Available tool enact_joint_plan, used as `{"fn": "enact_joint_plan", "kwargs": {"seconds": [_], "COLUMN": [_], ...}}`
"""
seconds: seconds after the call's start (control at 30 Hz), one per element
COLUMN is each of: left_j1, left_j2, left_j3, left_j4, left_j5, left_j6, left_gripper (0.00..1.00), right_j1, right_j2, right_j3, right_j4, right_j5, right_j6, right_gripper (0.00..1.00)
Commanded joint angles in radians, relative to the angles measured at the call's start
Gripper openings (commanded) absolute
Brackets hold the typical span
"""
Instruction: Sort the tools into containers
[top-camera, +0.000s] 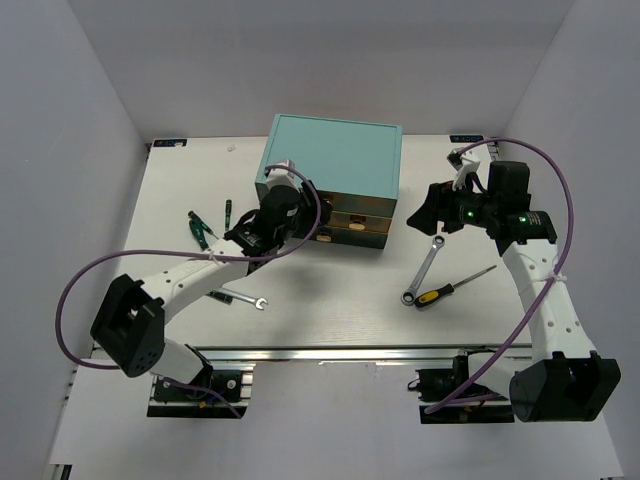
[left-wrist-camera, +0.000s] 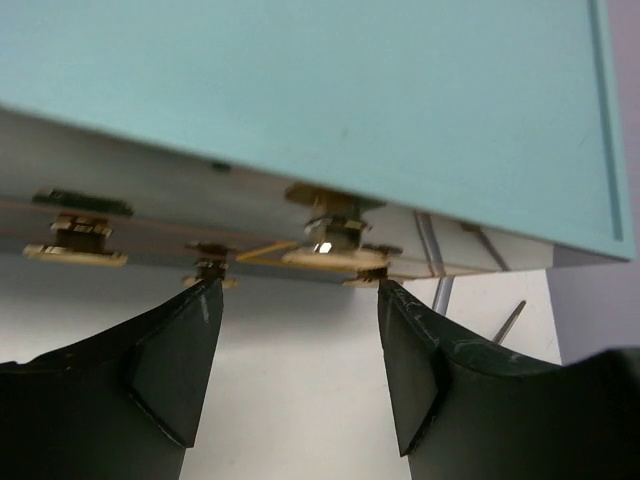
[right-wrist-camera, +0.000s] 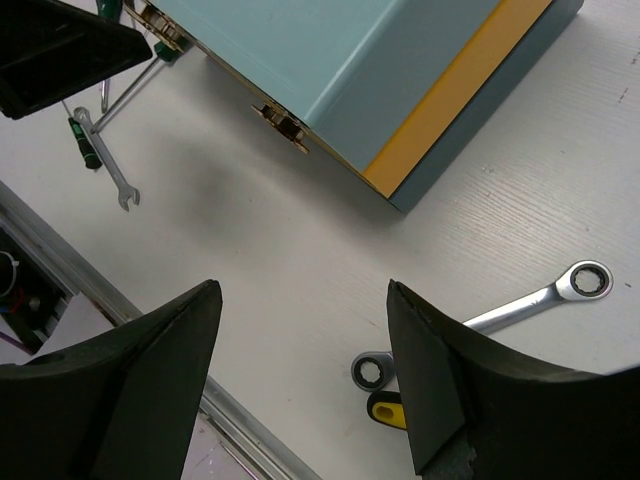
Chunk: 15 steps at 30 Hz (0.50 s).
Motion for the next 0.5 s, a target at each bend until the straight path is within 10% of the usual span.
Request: {"fn": "enact_joint_plan", "kwargs": {"seconds": [0.0, 0.47], "left_j1": [-0.003, -0.002], "left_j2": [0.028, 0.152], "left_j3": [0.067, 0.186], "left_j4": [0.100, 0.053], "left_j5": [-0.002, -0.051], "left_j6": [0.004, -0.006], "left_gripper": [0.73, 0.55], "right_j1": [0.005, 0.005], "right_j2": [0.002, 0.006], "right_j3": [-0.011, -0.019], "right_j4": [0.041, 0.056], "right_j5": [0.009, 0.028], "right_j6": [-0.001, -0.008], "right_gripper": [0.73, 0.73]}}
